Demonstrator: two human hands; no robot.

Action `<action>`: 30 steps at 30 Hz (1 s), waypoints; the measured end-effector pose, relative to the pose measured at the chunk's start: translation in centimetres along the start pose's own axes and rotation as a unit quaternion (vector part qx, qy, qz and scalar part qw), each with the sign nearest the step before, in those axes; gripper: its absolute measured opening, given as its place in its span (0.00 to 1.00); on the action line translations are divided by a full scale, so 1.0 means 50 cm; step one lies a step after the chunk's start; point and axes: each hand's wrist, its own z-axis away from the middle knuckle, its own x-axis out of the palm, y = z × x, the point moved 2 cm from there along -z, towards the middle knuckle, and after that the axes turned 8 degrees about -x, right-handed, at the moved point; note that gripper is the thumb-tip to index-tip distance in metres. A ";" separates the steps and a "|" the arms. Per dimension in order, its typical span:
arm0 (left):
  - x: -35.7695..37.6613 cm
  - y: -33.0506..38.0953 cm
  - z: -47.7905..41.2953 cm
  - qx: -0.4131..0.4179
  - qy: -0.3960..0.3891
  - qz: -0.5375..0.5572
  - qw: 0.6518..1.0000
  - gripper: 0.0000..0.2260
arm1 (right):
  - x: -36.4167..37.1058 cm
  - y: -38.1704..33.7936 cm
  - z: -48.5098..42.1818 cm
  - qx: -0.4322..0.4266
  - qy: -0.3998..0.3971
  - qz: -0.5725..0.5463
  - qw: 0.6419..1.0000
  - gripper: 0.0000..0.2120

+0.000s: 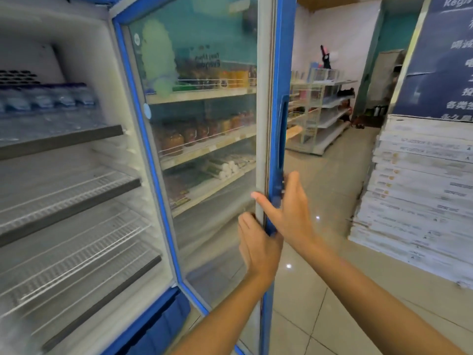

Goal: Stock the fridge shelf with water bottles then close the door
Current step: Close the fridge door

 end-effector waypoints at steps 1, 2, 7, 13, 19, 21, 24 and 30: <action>-0.026 -0.011 0.008 0.004 0.002 0.014 1.000 0.17 | 0.017 -0.016 0.022 -0.021 -0.010 -0.025 0.999 0.35; -0.051 -0.021 0.015 0.011 0.005 0.025 1.000 0.16 | 0.034 -0.030 0.043 -0.054 -0.022 -0.037 0.998 0.41; -0.185 -0.077 0.051 0.039 0.033 0.069 0.996 0.16 | 0.098 -0.125 0.099 -0.281 -0.011 0.110 0.953 0.38; -0.368 -0.146 0.087 0.019 0.092 0.068 0.993 0.21 | 0.192 -0.293 0.116 -0.490 0.020 0.182 0.852 0.16; -0.554 -0.201 0.088 0.019 0.133 0.074 0.988 0.21 | 0.330 -0.436 0.107 -0.609 0.004 0.196 0.769 0.10; -0.608 -0.216 0.084 0.016 0.134 0.093 0.986 0.25 | 0.388 -0.476 0.105 -0.625 0.005 0.198 0.755 0.10; -0.678 -0.251 0.060 0.003 0.143 0.086 0.986 0.25 | 0.478 -0.532 0.104 -0.633 0.018 0.194 0.750 0.11; -0.792 -0.329 -0.028 -0.050 0.189 0.069 0.978 0.16 | 0.641 -0.621 0.087 -0.656 0.034 0.153 0.738 0.11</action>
